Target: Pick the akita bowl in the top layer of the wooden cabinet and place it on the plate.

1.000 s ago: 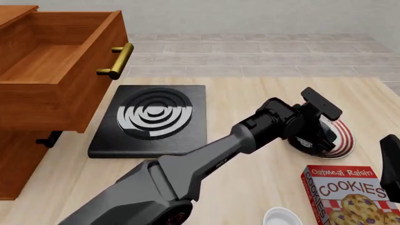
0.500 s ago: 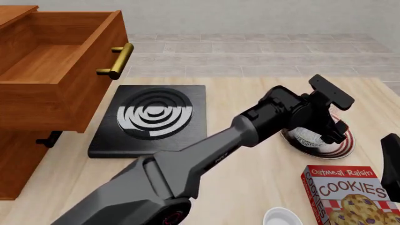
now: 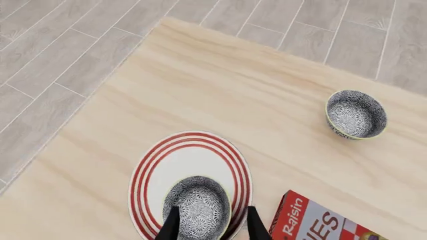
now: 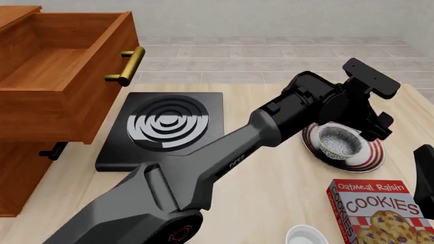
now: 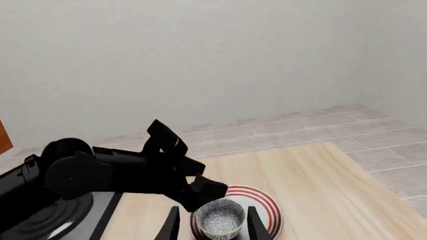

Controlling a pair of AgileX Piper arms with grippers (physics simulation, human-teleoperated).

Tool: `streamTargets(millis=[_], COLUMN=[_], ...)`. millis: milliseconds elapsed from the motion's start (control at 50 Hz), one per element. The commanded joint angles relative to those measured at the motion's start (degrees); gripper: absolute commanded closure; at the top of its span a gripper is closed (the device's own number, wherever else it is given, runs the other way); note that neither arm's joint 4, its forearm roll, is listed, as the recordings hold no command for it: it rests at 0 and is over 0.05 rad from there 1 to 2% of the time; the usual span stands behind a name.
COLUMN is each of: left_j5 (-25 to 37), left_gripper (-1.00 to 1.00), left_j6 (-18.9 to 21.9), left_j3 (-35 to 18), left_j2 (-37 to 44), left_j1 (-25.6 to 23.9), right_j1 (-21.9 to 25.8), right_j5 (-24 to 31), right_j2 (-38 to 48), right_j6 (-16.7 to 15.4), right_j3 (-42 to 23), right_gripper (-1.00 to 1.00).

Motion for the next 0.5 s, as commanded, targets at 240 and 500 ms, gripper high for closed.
streamTargets(millis=[240, 500], left_j5=[2.2, 3.3], left_gripper=[-1.0, -1.0], left_j6=[-3.1, -6.2], left_j3=[0.1, 0.3], left_j2=[-5.0, -7.6], left_j1=[-1.0, -2.0], right_j1=[0.2, 0.5], right_j5=[-0.1, -0.1], right_j2=[0.0, 0.0], right_j6=[-0.8, -1.4], right_j3=[-0.2, -0.4], right_gripper=[-1.0, -1.0])
